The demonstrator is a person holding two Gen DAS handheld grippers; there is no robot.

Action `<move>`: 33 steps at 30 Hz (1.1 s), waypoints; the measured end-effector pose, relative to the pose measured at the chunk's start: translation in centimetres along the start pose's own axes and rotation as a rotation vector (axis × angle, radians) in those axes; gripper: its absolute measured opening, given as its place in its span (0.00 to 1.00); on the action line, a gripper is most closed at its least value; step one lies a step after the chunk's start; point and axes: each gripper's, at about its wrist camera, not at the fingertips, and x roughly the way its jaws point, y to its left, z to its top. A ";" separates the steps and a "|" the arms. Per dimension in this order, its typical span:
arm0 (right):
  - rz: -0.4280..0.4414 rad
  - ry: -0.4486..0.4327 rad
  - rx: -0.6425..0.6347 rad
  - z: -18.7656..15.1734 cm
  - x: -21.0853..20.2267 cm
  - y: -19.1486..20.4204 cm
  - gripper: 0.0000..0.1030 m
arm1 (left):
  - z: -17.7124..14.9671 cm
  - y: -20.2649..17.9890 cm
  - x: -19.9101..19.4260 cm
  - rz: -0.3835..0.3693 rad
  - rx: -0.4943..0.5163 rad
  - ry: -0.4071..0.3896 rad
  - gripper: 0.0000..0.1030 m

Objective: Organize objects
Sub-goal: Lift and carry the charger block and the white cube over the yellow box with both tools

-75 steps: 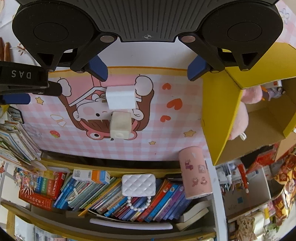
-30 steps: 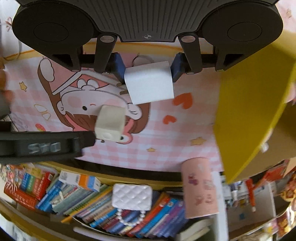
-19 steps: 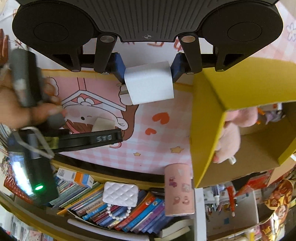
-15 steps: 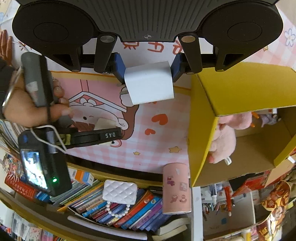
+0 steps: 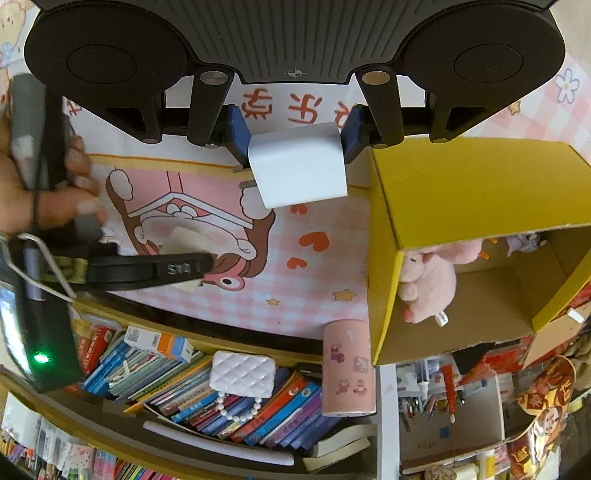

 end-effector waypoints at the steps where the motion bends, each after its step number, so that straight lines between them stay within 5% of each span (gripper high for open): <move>1: -0.003 0.002 0.003 -0.4 -0.8 0.1 0.36 | -0.3 0.2 -0.3 -0.006 -0.005 -0.003 0.49; 14: -0.063 0.065 0.086 -7.4 -9.8 5.1 0.36 | -3.2 4.2 -4.3 -0.085 0.035 -0.021 0.49; 33: -0.005 0.111 0.064 -13.4 -13.6 18.2 0.36 | -8.6 14.1 -10.2 -0.049 0.013 -0.018 0.49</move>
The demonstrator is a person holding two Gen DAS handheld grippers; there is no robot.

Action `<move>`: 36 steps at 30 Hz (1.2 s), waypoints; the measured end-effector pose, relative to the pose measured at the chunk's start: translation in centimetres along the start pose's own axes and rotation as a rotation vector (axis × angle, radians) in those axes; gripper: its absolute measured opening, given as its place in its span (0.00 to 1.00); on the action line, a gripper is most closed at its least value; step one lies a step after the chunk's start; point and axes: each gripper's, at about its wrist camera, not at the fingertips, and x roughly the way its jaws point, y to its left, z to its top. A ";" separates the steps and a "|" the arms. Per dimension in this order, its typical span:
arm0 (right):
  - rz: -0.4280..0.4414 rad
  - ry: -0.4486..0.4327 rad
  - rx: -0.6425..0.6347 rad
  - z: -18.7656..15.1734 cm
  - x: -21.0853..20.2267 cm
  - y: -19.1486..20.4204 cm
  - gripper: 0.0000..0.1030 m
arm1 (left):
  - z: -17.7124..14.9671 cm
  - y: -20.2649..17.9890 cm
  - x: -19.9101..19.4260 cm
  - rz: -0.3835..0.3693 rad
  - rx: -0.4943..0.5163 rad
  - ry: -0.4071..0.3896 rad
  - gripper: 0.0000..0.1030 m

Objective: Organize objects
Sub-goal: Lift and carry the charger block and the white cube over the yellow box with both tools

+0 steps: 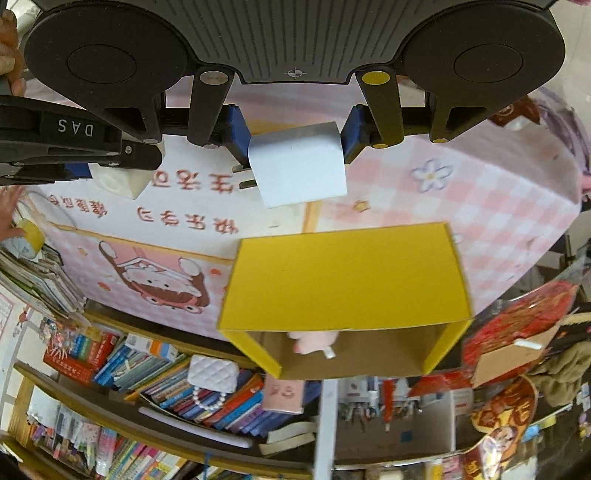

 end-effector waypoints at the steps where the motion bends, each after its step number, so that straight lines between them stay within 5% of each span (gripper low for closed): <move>1: 0.003 -0.002 -0.004 -0.2 -0.1 0.6 0.36 | -0.3 0.5 -0.3 0.004 -0.003 -0.002 0.49; 22: 0.038 -0.024 -0.059 -0.9 -0.4 8.0 0.36 | -1.6 6.9 -4.0 0.030 -0.063 -0.062 0.49; 36: 0.038 -0.198 -0.068 8.1 0.9 7.5 0.36 | 6.3 7.4 -2.2 0.039 -0.054 -0.222 0.49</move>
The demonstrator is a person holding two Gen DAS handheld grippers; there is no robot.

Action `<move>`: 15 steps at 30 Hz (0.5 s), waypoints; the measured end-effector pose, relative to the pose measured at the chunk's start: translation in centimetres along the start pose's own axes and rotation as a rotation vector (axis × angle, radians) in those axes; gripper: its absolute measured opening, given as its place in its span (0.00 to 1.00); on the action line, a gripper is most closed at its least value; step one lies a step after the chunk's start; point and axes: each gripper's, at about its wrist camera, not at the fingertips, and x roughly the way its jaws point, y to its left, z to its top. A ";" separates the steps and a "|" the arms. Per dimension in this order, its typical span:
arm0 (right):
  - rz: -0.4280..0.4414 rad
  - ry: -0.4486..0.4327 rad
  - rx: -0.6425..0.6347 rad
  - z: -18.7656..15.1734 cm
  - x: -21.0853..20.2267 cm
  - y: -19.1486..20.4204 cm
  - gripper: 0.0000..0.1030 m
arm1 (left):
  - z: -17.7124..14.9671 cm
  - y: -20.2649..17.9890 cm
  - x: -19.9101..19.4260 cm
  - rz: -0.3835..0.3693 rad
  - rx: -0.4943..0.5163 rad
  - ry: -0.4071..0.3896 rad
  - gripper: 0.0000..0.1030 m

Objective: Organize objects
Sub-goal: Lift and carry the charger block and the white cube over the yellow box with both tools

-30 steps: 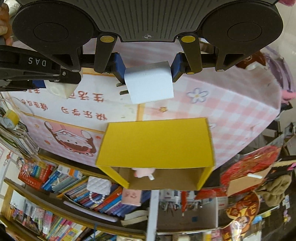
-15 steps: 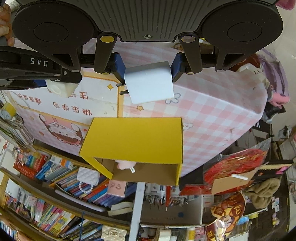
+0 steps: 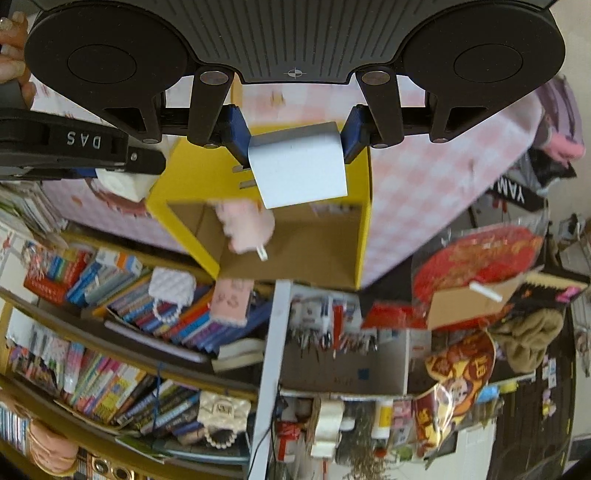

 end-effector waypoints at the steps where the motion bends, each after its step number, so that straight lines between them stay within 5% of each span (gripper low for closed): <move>1: 0.002 -0.013 -0.002 0.7 0.3 -0.2 0.36 | 0.6 -0.1 0.5 0.003 0.000 -0.008 0.49; 8: 0.014 -0.077 -0.031 5.7 3.9 -1.7 0.36 | 3.7 -0.5 4.2 0.033 0.020 -0.035 0.49; 15: 0.055 -0.078 -0.055 9.1 8.3 -3.1 0.36 | 4.3 -1.2 8.5 0.065 0.023 0.024 0.49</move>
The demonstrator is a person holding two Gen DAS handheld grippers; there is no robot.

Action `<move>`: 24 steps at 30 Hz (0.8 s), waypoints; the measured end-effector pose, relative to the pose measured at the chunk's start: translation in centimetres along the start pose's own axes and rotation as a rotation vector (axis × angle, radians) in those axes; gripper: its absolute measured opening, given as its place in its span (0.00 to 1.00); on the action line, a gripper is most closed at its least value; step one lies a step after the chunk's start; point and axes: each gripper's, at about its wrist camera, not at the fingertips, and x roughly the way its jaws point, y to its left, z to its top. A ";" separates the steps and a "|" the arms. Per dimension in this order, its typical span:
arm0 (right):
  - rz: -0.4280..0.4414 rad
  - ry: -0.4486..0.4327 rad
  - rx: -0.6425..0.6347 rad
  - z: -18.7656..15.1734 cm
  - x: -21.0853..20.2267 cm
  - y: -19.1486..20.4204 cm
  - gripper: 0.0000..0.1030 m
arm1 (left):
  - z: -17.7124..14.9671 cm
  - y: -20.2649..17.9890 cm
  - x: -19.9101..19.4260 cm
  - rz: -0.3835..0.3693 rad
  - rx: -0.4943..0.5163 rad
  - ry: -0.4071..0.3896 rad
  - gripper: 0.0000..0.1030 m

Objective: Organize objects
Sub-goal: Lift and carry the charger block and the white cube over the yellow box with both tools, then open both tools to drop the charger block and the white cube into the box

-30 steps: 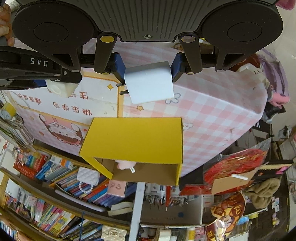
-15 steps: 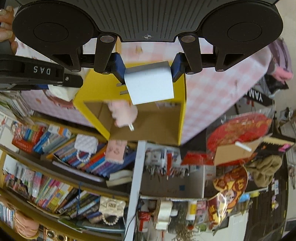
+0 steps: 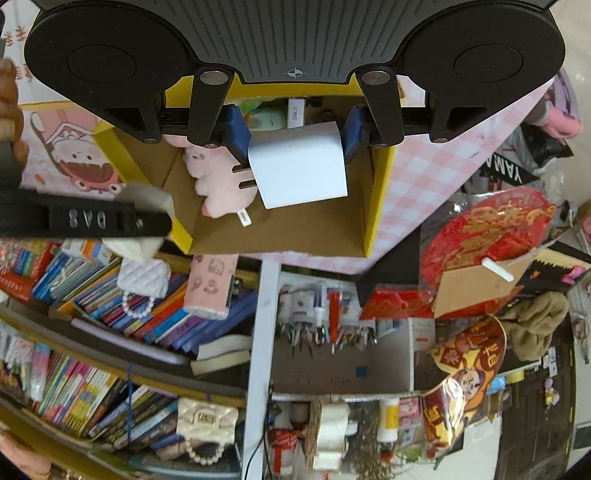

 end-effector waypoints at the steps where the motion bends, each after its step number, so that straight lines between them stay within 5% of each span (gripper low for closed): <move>1: 0.009 0.005 -0.007 0.2 0.5 -0.1 0.36 | 0.0 -0.2 0.6 0.006 0.003 0.010 0.49; 15: 0.148 0.194 -0.163 0.0 10.0 0.1 0.36 | 0.1 -1.6 6.1 0.084 0.048 0.133 0.49; 24: 0.216 0.299 -0.214 0.0 12.0 0.7 0.37 | 0.0 -2.3 7.5 0.101 0.054 0.172 0.49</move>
